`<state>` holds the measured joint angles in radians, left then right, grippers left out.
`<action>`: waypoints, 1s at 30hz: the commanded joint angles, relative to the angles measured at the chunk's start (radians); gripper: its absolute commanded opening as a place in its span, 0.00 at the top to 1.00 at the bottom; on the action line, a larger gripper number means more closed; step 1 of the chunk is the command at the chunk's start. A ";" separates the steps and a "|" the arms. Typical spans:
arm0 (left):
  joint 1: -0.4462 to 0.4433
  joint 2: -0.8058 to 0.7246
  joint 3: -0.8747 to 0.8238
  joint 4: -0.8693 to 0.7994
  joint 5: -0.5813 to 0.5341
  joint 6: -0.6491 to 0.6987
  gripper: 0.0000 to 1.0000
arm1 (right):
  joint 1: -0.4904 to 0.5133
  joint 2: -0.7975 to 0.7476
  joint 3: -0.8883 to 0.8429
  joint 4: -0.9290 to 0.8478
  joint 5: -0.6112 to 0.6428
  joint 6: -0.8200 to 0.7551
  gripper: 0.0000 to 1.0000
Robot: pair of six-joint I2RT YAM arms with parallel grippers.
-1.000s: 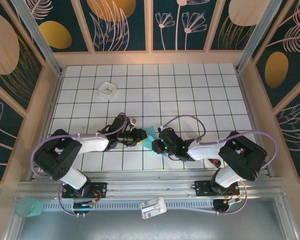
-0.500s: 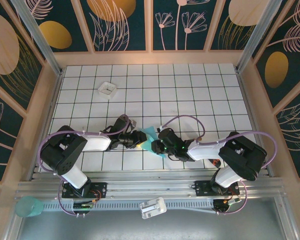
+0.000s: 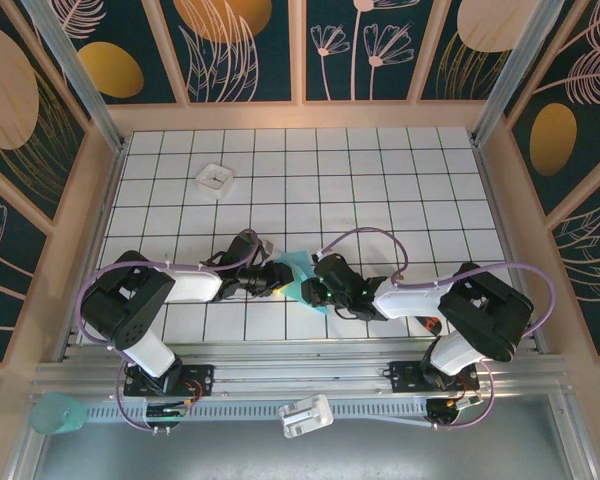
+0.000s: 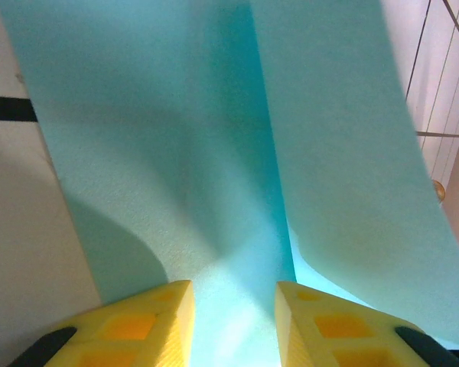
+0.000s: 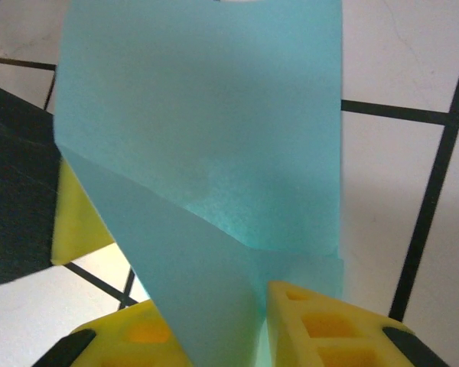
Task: Fold a paper plane with a square sheet of paper (pick it up from the middle)
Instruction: Fourth fold the wing at the center of the table.
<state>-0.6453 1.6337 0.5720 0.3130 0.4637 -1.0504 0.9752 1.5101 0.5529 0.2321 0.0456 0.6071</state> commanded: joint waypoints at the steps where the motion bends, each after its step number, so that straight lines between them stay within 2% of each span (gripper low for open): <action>1: 0.007 0.021 0.003 0.005 -0.007 0.025 0.66 | 0.008 -0.005 0.019 -0.029 0.042 -0.019 0.76; 15: 0.007 0.014 0.006 -0.012 -0.013 0.038 0.66 | 0.010 0.034 0.018 0.001 -0.008 -0.012 0.90; 23: 0.006 0.009 0.018 -0.033 -0.019 0.059 0.66 | 0.000 0.044 0.015 0.026 -0.024 -0.016 0.92; 30: 0.006 0.010 0.030 -0.052 -0.023 0.078 0.66 | -0.020 0.053 0.014 0.044 -0.086 -0.023 0.92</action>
<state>-0.6453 1.6337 0.5838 0.2882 0.4625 -1.0058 0.9657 1.5478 0.5529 0.2447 -0.0097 0.6003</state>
